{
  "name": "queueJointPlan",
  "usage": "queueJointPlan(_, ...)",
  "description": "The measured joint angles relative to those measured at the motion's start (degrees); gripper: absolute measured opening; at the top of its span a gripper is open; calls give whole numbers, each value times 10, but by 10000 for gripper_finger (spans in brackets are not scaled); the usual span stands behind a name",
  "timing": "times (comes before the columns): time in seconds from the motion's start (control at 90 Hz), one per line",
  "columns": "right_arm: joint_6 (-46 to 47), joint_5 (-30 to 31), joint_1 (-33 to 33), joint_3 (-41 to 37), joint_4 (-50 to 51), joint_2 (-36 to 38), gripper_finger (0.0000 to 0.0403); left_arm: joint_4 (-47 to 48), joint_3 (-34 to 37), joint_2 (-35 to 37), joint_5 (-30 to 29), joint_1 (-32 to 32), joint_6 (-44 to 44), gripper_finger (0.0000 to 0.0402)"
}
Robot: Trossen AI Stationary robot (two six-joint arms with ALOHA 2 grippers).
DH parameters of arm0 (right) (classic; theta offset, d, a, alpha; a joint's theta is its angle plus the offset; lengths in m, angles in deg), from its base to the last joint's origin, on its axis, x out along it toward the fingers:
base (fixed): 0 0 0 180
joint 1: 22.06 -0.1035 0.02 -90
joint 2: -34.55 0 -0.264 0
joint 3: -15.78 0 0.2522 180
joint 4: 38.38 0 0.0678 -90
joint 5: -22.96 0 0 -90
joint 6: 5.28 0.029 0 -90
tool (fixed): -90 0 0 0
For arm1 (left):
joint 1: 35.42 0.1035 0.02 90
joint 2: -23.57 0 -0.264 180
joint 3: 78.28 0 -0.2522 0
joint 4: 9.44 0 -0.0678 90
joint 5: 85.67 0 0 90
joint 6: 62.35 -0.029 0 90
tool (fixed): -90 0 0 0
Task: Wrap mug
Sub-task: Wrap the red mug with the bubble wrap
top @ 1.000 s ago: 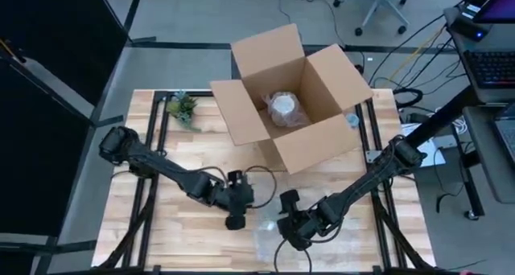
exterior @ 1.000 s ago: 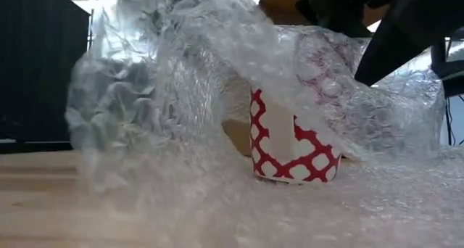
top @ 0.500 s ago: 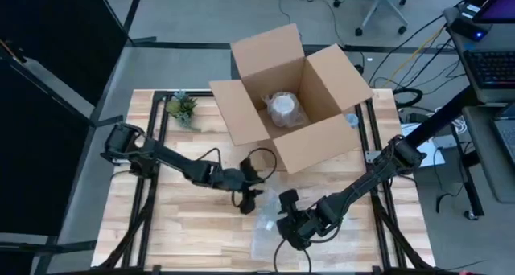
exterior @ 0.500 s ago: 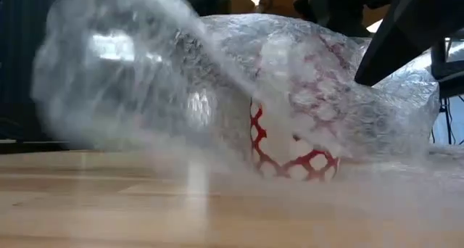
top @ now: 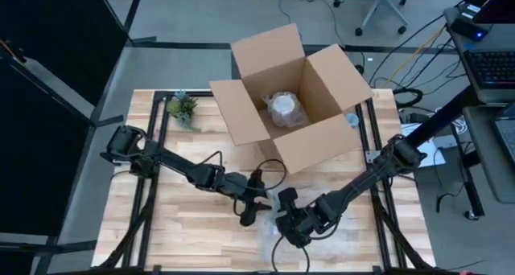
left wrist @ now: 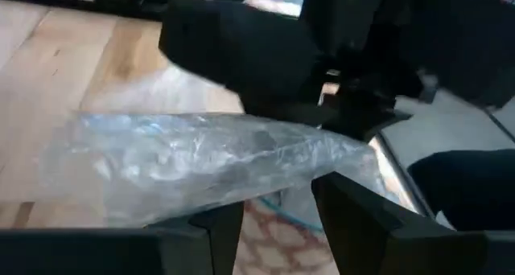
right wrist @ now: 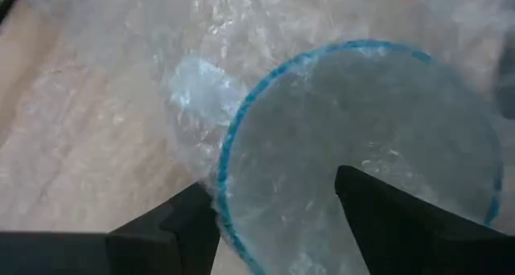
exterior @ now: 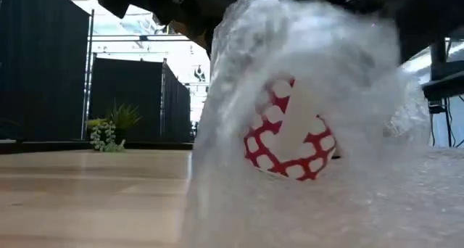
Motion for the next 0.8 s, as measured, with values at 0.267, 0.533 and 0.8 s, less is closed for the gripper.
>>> queueJointPlan(0.267,-1,-4,2,0,0,0,224,-7,-2,24,0,2,3,141)
queueJointPlan(0.533,-6,-9,21,0,-8,0,224,-11,-3,-16,-3,-5,4,141)
queueJointPlan(0.8,-6,-21,34,1,-6,6,224,-20,-5,-42,-4,-5,17,141)
